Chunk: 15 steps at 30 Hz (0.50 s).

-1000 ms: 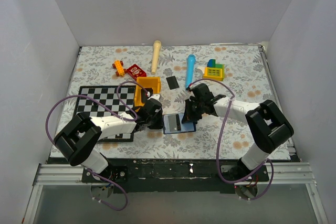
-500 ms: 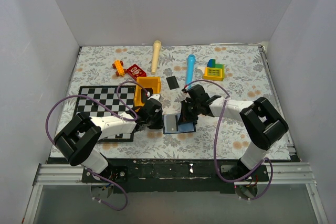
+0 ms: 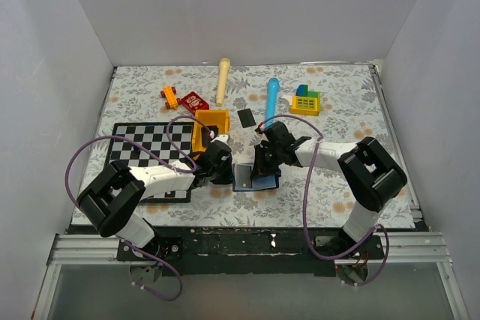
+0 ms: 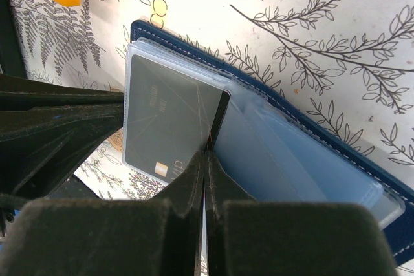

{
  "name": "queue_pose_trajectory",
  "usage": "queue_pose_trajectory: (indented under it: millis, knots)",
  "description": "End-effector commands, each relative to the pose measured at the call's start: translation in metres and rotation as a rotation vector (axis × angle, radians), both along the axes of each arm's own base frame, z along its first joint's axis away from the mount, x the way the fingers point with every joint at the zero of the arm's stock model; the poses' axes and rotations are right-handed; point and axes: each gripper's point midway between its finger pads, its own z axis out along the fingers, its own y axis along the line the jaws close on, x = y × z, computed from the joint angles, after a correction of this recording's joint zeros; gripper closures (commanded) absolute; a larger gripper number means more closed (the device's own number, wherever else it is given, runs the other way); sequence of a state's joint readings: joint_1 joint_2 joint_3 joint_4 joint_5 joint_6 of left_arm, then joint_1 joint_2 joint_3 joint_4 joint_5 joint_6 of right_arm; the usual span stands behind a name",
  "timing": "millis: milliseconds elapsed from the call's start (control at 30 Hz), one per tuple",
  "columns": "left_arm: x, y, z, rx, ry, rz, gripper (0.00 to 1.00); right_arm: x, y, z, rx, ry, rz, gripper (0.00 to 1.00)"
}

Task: Put the credit cards into the card holder
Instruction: Insert the credit card into the card holder.

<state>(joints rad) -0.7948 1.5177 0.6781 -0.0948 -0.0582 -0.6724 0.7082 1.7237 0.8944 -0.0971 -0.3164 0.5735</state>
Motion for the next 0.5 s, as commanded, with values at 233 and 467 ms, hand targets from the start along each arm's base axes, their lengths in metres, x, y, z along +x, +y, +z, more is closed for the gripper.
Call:
queue_pose_trajectory:
  millis: [233,467]
  knots:
    - [-0.001,0.003,0.007,-0.011,-0.028,-0.001,0.94,0.004,-0.022,0.068,0.013,-0.230,-0.044,0.99]
    - [0.002,0.003,0.022,-0.022,-0.071,-0.016,0.95,-0.004,-0.061,0.049,-0.142,-0.221,-0.127,0.88]
